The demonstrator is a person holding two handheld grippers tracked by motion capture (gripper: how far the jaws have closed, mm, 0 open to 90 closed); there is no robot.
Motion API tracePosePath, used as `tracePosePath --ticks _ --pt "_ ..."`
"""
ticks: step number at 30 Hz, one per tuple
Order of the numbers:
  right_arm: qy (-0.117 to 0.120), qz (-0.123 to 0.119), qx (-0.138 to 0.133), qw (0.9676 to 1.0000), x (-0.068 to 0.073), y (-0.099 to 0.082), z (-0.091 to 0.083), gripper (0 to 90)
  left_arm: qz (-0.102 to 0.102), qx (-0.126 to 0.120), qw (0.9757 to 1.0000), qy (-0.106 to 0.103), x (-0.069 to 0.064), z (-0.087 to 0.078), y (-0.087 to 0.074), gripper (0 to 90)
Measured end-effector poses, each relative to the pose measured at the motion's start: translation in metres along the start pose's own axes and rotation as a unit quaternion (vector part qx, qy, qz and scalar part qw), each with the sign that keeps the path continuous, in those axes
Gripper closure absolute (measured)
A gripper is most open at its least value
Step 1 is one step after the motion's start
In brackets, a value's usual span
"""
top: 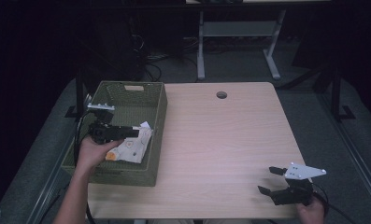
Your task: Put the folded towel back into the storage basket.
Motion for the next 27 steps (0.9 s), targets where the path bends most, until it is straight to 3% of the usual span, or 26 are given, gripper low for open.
tracePosePath --ticks 14,27 --pt "0.004 0.003 -0.007 1.0000 0.000 0.001 -0.003 14.1 0.009 -0.019 0.9997 -0.009 -0.018 -0.002 0.004 52.6" --pt "0.004 0.006 -0.014 0.9999 -0.002 0.002 -0.007 14.0 0.034 -0.026 0.9988 -0.025 -0.047 0.003 0.009 49.6"
Point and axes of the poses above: each handheld gripper's, and its own axes: z roughly forward along the jaws, y roughly out of its top, x roughly to its left, the point moved 7 cm from there along z, roughly forward along the jaws, and after that the axes turned 7 degrees about -y, right-handed, at the moved point
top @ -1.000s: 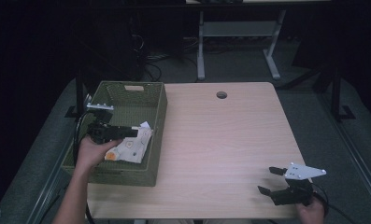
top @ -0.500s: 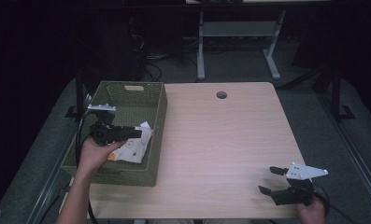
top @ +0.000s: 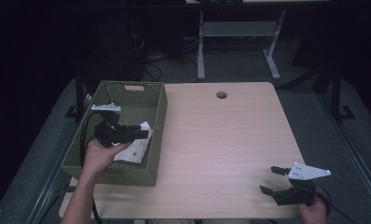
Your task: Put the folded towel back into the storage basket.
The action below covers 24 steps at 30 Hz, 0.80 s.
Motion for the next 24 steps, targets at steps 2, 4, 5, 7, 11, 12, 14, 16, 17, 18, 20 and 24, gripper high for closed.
tracePosePath --ticks 2,4,5,7,11,12,14,16,17,18,20,24 --pt "-0.002 0.002 -0.001 1.0000 -0.001 0.000 -0.001 14.1 0.004 0.001 1.0000 -0.001 -0.005 0.002 0.001 49.7" --pt "-0.002 0.005 -0.002 1.0000 -0.001 0.000 -0.001 14.1 0.009 0.001 1.0000 -0.004 -0.010 0.003 0.002 49.7" --pt "-0.002 0.005 -0.003 1.0000 -0.001 0.000 -0.002 14.1 0.011 0.002 0.9999 -0.008 -0.012 0.004 0.003 49.7" --pt "-0.002 0.006 -0.003 1.0000 -0.001 0.000 -0.003 14.1 0.014 -0.001 0.9998 -0.011 -0.017 0.006 0.005 49.7" --pt "-0.002 0.007 -0.002 1.0000 0.000 0.000 -0.004 14.0 0.021 0.002 0.9997 -0.016 -0.024 0.010 0.006 49.2" --pt "-0.002 0.004 -0.005 1.0000 0.000 0.000 -0.004 14.1 0.024 0.004 0.9996 -0.016 -0.027 0.012 0.006 48.9" --pt "-0.001 0.007 -0.006 1.0000 0.000 0.000 -0.005 14.1 0.027 0.003 0.9994 -0.021 -0.031 0.017 0.008 48.9" --pt "-0.001 0.008 -0.007 0.9999 0.000 0.000 -0.005 14.0 0.029 0.005 0.9993 -0.021 -0.034 0.020 0.008 48.5" --pt "-0.001 0.007 -0.008 0.9999 -0.001 0.000 -0.005 14.1 0.031 0.005 0.9992 -0.023 -0.036 0.022 0.008 48.4" --pt "-0.001 0.006 -0.008 1.0000 -0.001 0.000 -0.006 14.1 0.031 0.003 0.9992 -0.025 -0.038 0.023 0.009 48.1" --pt "-0.003 0.007 -0.008 0.9999 -0.001 0.000 -0.006 14.0 0.037 0.005 0.9989 -0.028 -0.042 0.027 0.009 48.0" --pt "-0.004 0.009 -0.011 0.9999 -0.003 0.000 -0.007 14.0 0.044 0.005 0.9984 -0.034 -0.051 0.033 0.010 46.5"
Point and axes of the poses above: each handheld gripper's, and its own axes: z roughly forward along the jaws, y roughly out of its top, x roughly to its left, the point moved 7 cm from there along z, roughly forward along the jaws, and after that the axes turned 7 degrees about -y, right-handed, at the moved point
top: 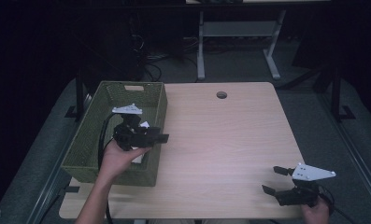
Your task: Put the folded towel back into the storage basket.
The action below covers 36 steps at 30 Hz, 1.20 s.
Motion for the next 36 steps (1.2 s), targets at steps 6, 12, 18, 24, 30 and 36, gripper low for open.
tracePosePath --ticks 6,12,18,24,30,36 --pt "0.000 0.002 0.001 1.0000 -0.001 0.000 -0.001 14.0 0.003 0.005 0.9999 -0.014 -0.010 0.013 -0.002 45.7" --pt "-0.001 0.002 0.002 1.0000 0.000 -0.001 -0.001 14.0 0.014 0.013 0.9995 -0.027 -0.023 0.029 -0.003 45.1" --pt "-0.001 0.004 0.002 1.0000 -0.001 -0.002 -0.001 14.0 0.017 0.017 0.9992 -0.032 -0.031 0.045 -0.003 43.2" --pt "-0.002 0.003 0.002 1.0000 -0.002 -0.002 -0.001 14.0 0.018 0.022 0.9986 -0.044 -0.039 0.060 -0.006 41.8" --pt "-0.003 0.003 0.005 1.0000 -0.001 -0.002 0.000 14.0 0.025 0.024 0.9984 -0.045 -0.047 0.073 -0.008 41.5" --pt "-0.003 0.002 0.004 1.0000 -0.002 -0.002 -0.001 14.0 0.025 0.023 0.9978 -0.057 -0.052 0.088 -0.014 41.1"
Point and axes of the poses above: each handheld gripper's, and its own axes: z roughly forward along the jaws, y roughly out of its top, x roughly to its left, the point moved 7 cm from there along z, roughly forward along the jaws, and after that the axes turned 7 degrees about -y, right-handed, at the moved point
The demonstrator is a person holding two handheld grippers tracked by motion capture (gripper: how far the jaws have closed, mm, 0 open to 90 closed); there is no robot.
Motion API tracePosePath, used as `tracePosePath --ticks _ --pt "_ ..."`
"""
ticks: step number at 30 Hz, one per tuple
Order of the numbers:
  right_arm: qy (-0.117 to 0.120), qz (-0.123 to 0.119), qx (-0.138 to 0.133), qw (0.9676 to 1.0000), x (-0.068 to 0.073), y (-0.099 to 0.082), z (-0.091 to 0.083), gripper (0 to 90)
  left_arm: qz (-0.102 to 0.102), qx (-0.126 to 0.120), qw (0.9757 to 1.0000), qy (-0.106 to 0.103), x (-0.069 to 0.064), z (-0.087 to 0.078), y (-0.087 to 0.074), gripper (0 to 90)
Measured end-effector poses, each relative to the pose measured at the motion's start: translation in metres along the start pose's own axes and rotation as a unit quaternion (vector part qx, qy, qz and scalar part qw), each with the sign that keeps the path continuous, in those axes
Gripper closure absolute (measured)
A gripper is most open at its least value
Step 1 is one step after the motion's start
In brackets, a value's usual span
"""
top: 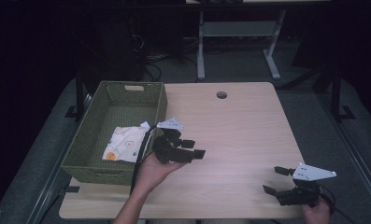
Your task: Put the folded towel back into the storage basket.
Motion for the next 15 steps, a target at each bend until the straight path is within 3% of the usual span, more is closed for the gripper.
tracePosePath --ticks 4,13,15 --pt "0.000 0.001 0.001 1.0000 0.000 0.000 0.000 14.0 0.007 0.007 1.0000 0.000 -0.004 0.012 -0.004 41.0" --pt "0.001 -0.004 0.000 1.0000 0.000 0.001 -0.001 14.0 0.026 0.021 0.9991 -0.024 -0.020 0.035 -0.015 39.3" --pt "0.004 -0.008 -0.001 1.0000 0.000 0.002 -0.002 13.6 0.040 0.030 0.9985 -0.022 -0.024 0.040 -0.019 38.1"
Point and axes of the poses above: each handheld gripper's, and its own axes: z roughly forward along the jaws, y roughly out of its top, x roughly to its left, the point moved 7 cm from there along z, roughly forward along the jaws, and after that the axes turned 7 degrees about -y, right-handed, at the moved point
